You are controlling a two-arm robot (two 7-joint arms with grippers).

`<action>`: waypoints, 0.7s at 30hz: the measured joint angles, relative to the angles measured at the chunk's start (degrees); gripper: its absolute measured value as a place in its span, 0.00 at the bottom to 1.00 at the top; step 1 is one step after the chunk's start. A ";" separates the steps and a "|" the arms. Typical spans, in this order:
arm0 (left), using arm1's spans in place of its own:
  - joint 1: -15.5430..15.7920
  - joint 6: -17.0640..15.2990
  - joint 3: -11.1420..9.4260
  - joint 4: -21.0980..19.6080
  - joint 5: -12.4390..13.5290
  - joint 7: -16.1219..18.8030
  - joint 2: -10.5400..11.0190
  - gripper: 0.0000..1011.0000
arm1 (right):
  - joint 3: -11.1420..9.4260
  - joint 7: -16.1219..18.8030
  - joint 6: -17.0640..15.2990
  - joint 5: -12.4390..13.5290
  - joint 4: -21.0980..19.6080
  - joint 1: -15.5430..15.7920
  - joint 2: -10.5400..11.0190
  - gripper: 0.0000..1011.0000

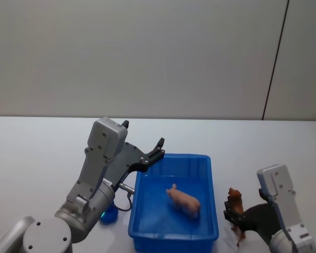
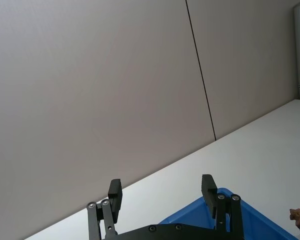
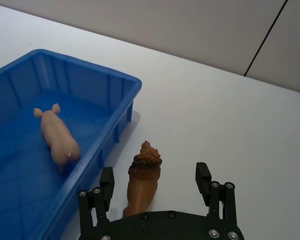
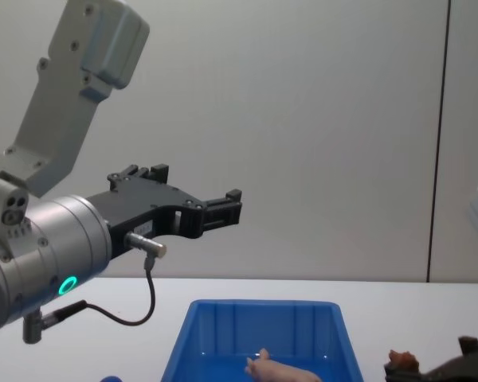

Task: Pick up the two dolls from the table and place them into the box.

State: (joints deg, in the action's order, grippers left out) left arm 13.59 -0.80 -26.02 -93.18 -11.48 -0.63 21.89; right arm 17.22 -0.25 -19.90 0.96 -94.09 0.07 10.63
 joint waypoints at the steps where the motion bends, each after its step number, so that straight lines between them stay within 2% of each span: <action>1: 0.00 0.00 0.00 0.00 0.00 0.00 0.00 0.99 | -0.09 -0.23 -0.10 0.47 0.12 0.16 0.00 0.99; 15: 0.00 0.00 0.00 0.00 0.00 0.00 0.00 0.99 | -0.51 -0.87 0.25 5.19 3.46 0.41 -1.27 0.99; 21: 0.00 0.00 0.00 0.00 0.00 0.00 0.00 0.99 | -0.50 -0.96 -0.03 6.94 5.12 0.03 -2.13 0.87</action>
State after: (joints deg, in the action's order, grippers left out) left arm 13.59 -0.80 -26.02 -93.18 -11.48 -0.63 21.89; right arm 16.72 -1.21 -19.93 7.90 -88.97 0.10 8.51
